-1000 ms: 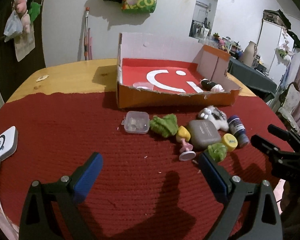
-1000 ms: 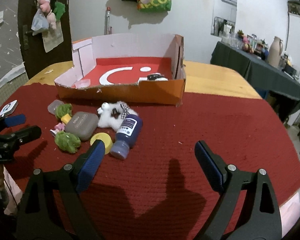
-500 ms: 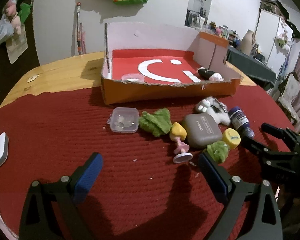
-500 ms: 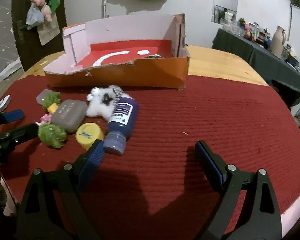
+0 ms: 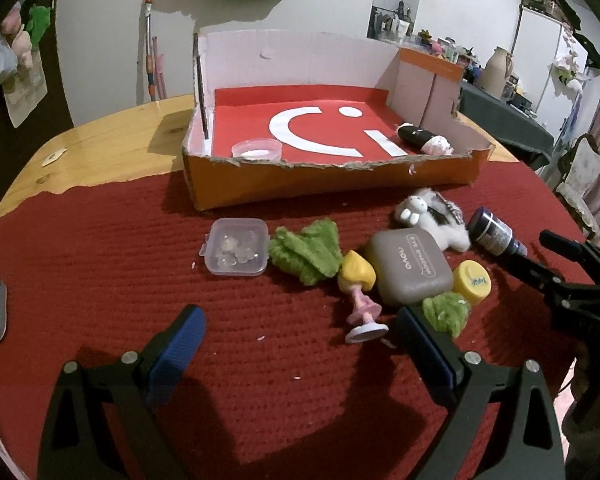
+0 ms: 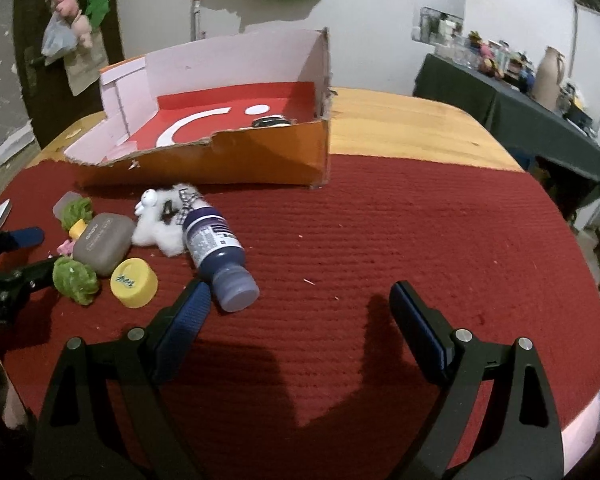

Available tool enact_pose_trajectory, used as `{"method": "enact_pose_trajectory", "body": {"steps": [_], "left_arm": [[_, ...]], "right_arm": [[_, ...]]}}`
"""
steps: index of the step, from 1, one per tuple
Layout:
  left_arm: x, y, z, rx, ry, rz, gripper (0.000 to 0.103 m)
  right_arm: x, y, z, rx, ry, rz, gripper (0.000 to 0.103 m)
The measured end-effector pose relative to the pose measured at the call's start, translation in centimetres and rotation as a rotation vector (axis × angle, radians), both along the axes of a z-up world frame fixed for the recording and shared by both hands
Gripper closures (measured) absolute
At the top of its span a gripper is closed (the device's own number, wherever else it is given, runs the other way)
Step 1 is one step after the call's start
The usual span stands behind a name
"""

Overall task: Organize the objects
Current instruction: 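Withdraw both tools from the box toward the remaining items, then grasp the pink-yellow figurine with the left tool while the right tool grasps the blue bottle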

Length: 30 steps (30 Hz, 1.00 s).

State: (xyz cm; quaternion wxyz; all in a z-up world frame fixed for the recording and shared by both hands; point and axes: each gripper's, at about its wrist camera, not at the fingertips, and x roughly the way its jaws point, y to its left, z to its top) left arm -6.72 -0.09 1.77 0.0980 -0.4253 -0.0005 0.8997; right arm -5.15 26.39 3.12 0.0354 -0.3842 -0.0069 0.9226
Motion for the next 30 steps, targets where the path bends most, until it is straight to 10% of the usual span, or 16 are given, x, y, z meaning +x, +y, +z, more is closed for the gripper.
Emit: {"method": "enact_pose_trajectory", "body": {"steps": [14,30], "left_arm": [[-0.3,-1.1,0.0,-0.038,0.004,-0.005,0.007],[-0.7,0.6,0.3,-0.024,0.015,-0.081,0.041]], "right_arm": [[-1.0,0.1,1.0,-0.017,-0.011,0.082,0.011],[-3.3,-1.2,-0.1,0.029,-0.084,0.211,0.034]]}}
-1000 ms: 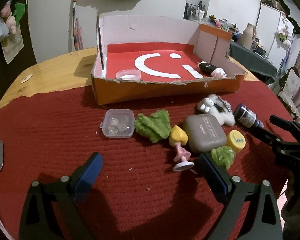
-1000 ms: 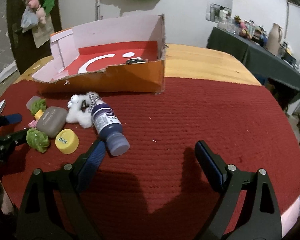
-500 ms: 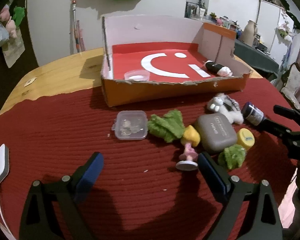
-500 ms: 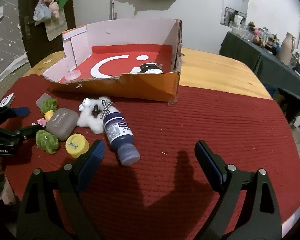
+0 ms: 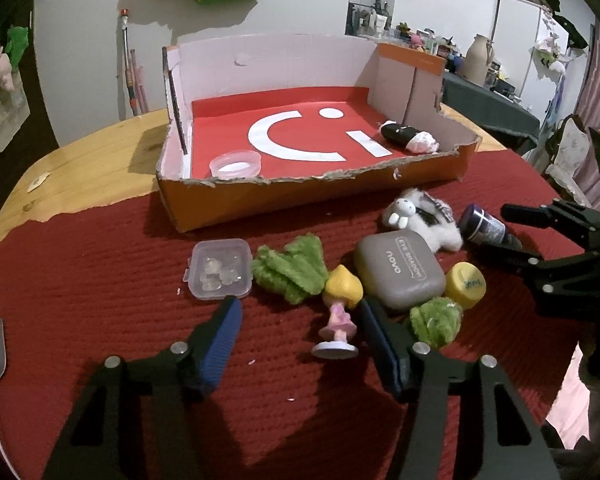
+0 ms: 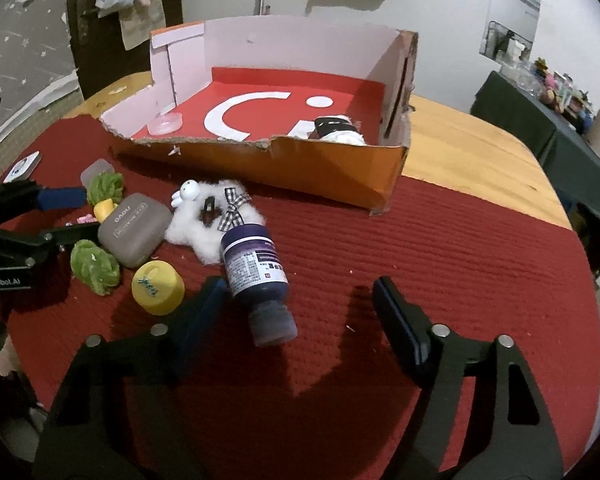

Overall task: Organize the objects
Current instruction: 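Grasp the pink-yellow figurine with the left tool while the right tool grasps the blue bottle, then carry the figurine and the blue bottle into the box with both tools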

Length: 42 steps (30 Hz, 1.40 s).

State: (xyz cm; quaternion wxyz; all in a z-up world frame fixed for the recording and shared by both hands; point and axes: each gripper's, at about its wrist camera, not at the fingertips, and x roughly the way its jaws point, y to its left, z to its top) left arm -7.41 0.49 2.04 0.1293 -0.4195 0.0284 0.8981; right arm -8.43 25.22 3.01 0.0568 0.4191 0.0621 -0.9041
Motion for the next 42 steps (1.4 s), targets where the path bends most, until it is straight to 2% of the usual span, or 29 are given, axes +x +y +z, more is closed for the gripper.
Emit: {"method": "enact_pose_trajectory", "body": {"steps": [8,11,12,13,14,21,30,42], "left_arm": [[-0.2,0.6,0.1,0.007,0.0,-0.025,0.057],[-0.1,0.7,0.1,0.012,0.005,-0.031,0.062],[0.0,0.7,0.1,0.025,0.005,-0.038,0.07],[0.0,0.7,0.1,0.044,0.002,-0.049,0.083],[-0.1,0.8,0.1,0.063,-0.005,-0.058,0.083],[0.3,0.7,0.4,0.089,0.001,-0.056,0.083],[1.3,0.4,2.1,0.092,0.054,-0.058,0.083],[1.7,0.1,2.9,0.104,0.075,-0.059,0.083]], "right_arm": [[-0.4,-0.7,-0.2,-0.008,-0.01,0.039,0.048],[-0.3,-0.7,-0.2,-0.029,-0.007,0.052,0.057],[-0.3,-0.8,-0.2,-0.038,-0.007,0.061,0.063],[-0.2,-0.9,-0.2,-0.042,-0.006,0.074,0.071],[-0.1,-1.1,-0.2,-0.047,-0.006,0.083,0.074],[0.5,-1.6,0.3,-0.052,0.009,0.078,0.075],[0.9,-1.4,2.4,-0.083,0.054,0.058,0.075],[1.0,-1.3,2.6,-0.108,0.05,0.05,0.075]]}}
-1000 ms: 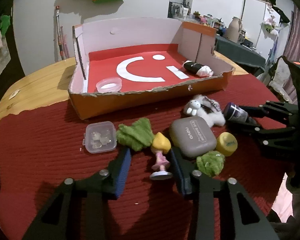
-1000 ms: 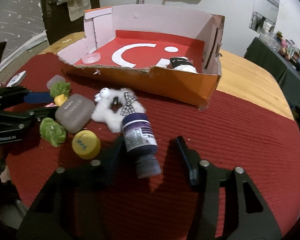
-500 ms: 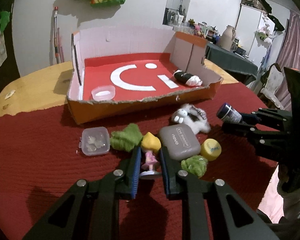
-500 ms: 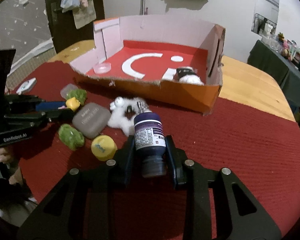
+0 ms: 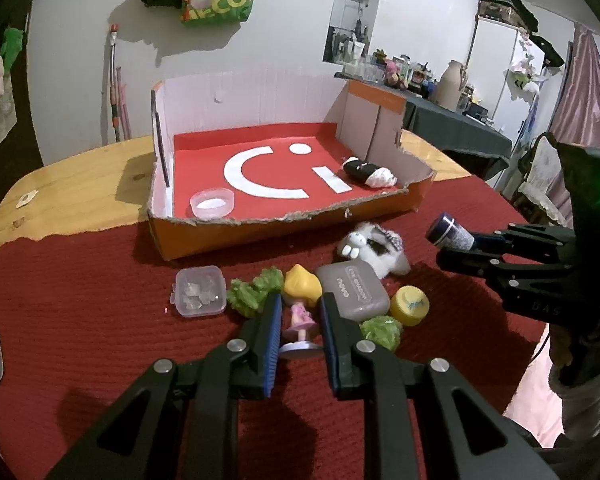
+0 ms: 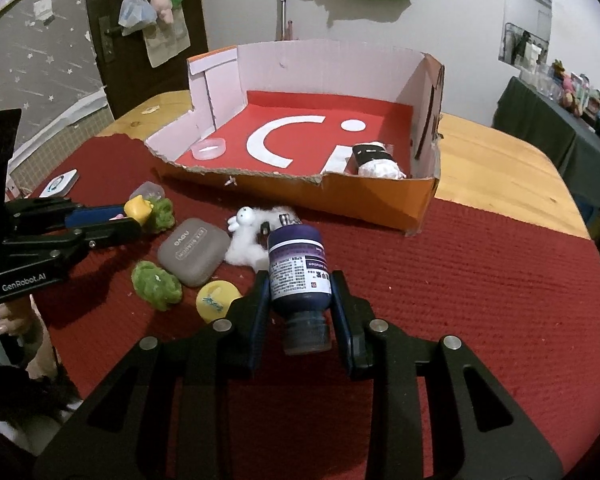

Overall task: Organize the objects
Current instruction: 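Carry the figurine and the blue bottle into the box with both tools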

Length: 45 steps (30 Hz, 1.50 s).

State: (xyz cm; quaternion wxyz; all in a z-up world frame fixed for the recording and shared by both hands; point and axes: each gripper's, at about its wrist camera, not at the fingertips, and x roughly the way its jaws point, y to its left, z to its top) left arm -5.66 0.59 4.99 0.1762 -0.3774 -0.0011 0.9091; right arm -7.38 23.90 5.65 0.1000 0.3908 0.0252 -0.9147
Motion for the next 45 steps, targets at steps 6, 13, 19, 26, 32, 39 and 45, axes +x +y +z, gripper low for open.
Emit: {"method": "enact_pose_trajectory", "body": {"steps": [6,13,19,26,32,39,45], "left_arm": [[-0.2,-0.1,0.9,0.017,0.015,0.002,0.083],[-1.9,0.0,2.5,0.059,0.022,-0.003,0.083],[-4.4,1.1,3.3,0.034,0.022,-0.018,0.083],[-8.0,2.4,3.4,-0.015,0.008,-0.034,0.083],[-11.1,3.1,2.1,-0.049,-0.05,-0.043,0.083],[-14.0,3.1,0.0,-0.061,-0.13,-0.042,0.083],[-15.2,3.2,-0.9,-0.072,-0.16,-0.045,0.083]], "right_arm": [[-0.3,-0.1,1.3,-0.02,0.023,0.008,0.075],[-1.6,-0.6,3.7,-0.035,0.063,0.033,0.075],[-4.4,-1.1,4.8,-0.028,0.06,0.035,0.075],[-9.4,-1.4,4.2,-0.009,-0.001,0.024,0.075],[-12.6,-1.2,2.0,0.014,-0.08,0.016,0.075],[-14.6,-0.9,-0.3,0.041,-0.147,0.015,0.075],[-15.4,-0.7,-1.0,0.055,-0.181,0.026,0.075]]}}
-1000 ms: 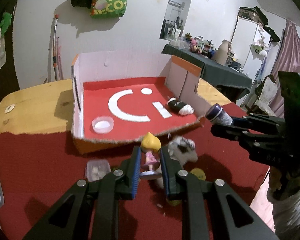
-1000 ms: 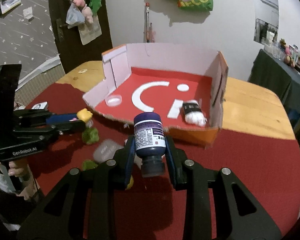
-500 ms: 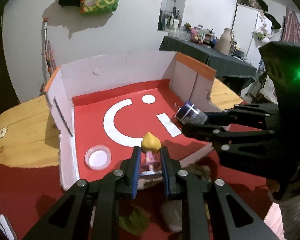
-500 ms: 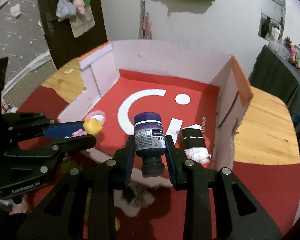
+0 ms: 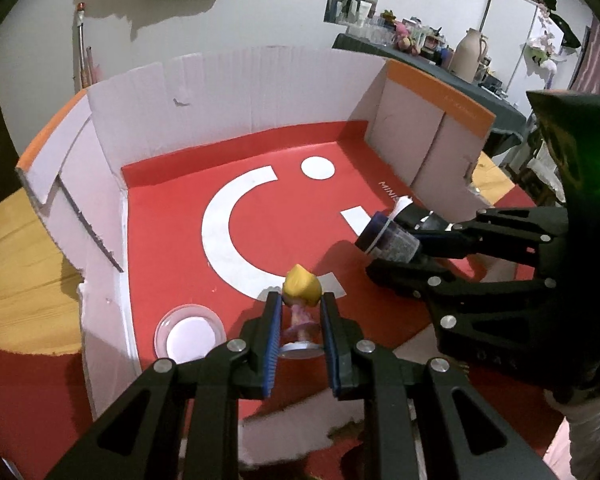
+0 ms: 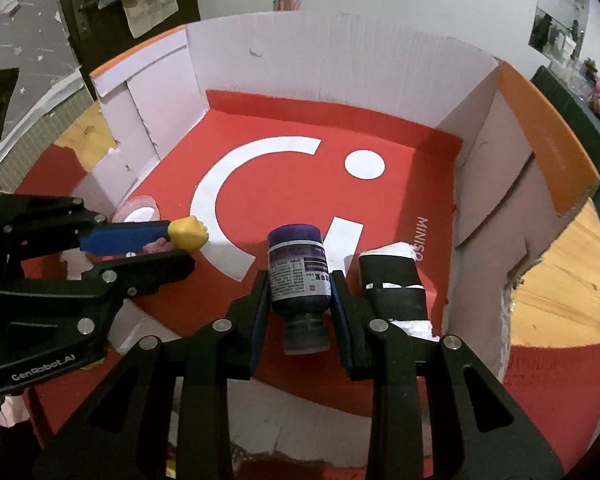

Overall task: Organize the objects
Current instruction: 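Carry the figurine and the blue bottle into the box with both tools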

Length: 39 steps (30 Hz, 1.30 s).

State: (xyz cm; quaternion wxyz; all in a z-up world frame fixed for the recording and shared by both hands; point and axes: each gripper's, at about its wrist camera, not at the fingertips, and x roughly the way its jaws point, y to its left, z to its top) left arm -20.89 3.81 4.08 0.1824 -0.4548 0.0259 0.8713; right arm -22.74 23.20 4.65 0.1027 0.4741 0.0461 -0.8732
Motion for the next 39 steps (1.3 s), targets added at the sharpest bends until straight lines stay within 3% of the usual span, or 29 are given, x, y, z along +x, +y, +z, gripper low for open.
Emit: {"method": "enact_pose_trajectory", "body": {"steps": [12,36,39], "left_arm": [[-0.5,1.0,-1.1,-0.051,-0.011,-0.02,0.083],[-0.4,1.1,-1.1,-0.057,0.009,-0.015,0.081],[-0.3,1.0,-1.0,-0.054,0.01,-0.013,0.077]], "right_arm": [[0.0,-0.3,-0.5,0.052,-0.02,0.033,0.075],[-0.2,-0.8,-0.5,0.075,-0.016,0.038,0.075],[-0.2,-0.9,-0.5,0.074,-0.016,0.037,0.075]]}}
